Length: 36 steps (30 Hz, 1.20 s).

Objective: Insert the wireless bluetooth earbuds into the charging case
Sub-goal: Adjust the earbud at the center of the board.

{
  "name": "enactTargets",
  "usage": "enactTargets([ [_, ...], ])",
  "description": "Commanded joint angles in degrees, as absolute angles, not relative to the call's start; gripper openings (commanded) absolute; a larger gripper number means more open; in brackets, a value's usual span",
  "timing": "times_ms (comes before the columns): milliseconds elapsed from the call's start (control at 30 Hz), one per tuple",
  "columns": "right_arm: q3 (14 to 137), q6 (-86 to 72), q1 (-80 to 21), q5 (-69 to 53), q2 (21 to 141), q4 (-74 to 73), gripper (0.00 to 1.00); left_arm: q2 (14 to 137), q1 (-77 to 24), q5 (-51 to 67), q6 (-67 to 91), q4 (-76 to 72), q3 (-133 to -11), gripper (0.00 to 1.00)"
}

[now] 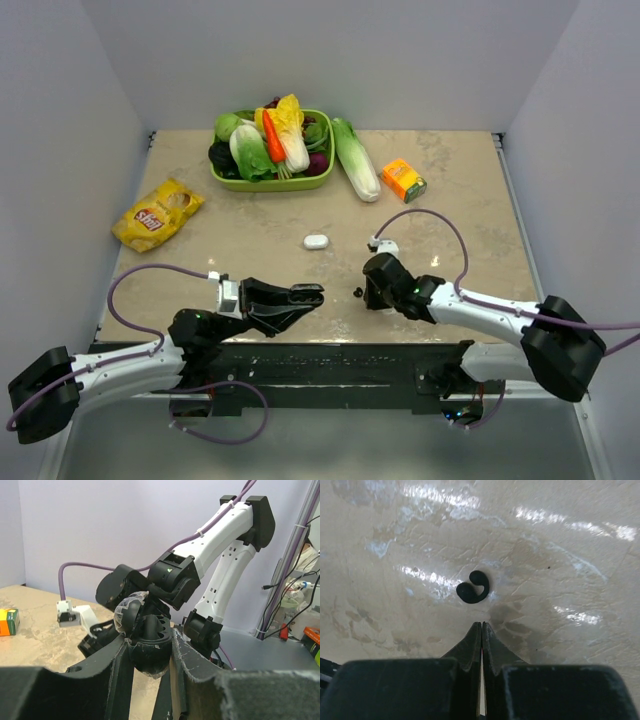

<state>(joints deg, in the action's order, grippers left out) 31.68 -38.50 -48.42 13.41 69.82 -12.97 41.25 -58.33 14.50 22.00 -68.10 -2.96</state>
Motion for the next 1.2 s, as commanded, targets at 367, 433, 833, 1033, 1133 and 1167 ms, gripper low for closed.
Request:
enactTargets([
  [367,31.6,-40.8,-51.1,20.0,75.5,-8.5,0.00,41.3,-59.2,13.7,22.5,-71.4,5.8,0.00],
  [433,32.2,-40.5,-51.1,19.7,76.6,-7.8,0.00,41.5,-59.2,13.5,22.4,-71.4,5.7,0.00],
  [833,33.7,-39.8,-51.1,15.9,82.2,-3.6,0.00,42.1,-59.2,13.2,22.5,-72.2,6.5,0.00],
  [1033,36.2,-38.8,-51.1,15.9,83.4,-4.4,0.00,42.1,-59.2,13.1,22.3,-72.3,6.5,0.00],
  [1133,36.2,-37.0,-51.1,15.6,79.5,-4.4,0.00,42.0,-59.2,12.9,22.2,-72.2,6.5,0.00],
  [1167,36.5,-36.5,-51.1,15.3,77.5,-4.9,0.00,42.1,-59.2,12.9,22.1,-72.2,6.7,0.00],
])
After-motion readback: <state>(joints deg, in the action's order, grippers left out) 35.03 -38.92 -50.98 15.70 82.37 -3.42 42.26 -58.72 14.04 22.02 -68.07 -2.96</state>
